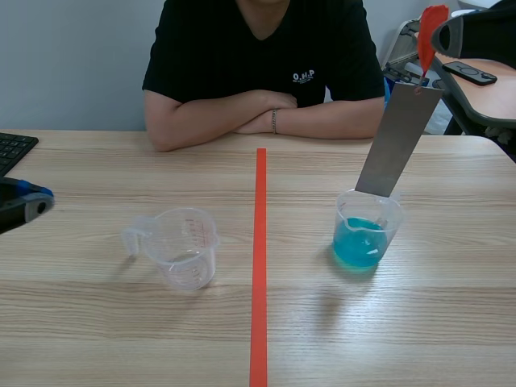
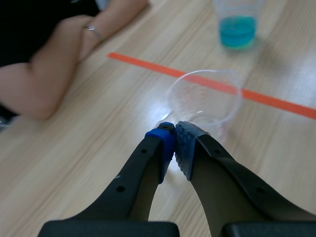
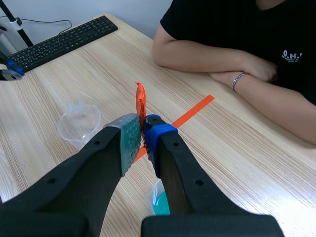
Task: Do the redox reaction experiment.
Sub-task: 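Move the plate over the blue solution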
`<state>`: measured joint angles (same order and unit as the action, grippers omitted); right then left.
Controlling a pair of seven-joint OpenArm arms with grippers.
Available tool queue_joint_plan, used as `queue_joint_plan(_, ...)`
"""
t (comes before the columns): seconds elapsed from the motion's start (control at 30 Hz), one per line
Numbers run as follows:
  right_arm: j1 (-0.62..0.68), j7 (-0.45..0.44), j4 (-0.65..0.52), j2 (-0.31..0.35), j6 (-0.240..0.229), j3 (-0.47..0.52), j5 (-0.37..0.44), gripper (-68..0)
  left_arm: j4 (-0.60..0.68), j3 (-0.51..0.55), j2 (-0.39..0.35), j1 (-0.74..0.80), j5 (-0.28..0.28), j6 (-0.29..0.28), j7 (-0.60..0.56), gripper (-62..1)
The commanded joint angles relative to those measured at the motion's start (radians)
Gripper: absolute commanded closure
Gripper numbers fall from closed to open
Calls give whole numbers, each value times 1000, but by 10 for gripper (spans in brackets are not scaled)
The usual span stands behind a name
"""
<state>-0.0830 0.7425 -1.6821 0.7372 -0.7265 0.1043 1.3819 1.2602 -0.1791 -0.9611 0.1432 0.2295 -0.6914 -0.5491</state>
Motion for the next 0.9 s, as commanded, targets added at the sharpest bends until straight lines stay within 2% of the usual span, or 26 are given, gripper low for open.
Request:
queue_joint_plan(0.0, -19, -19, -9, 13, -3, 3, 21, -15, 21, -34, 19, -56, 14, -5, 6, -36)
queue_joint_plan(0.13, -19, -19, -9, 13, -3, 3, 21, -15, 14, -146, 71, -189, 14, -5, 64, -36)
queue_joint_plan(0.43, -19, -19, -9, 13, -3, 3, 21, -15, -40, -344, 240, -428, 17, -5, 219, -36)
queue_joint_plan(0.63, -19, -18, -9, 13, -3, 3, 21, -15, -98, -432, 358, -524, 22, -5, 287, -36)
queue_joint_plan(0.87, -19, -18, -9, 13, -3, 3, 21, -15, -192, -485, 497, -609, 23, -5, 346, -36)
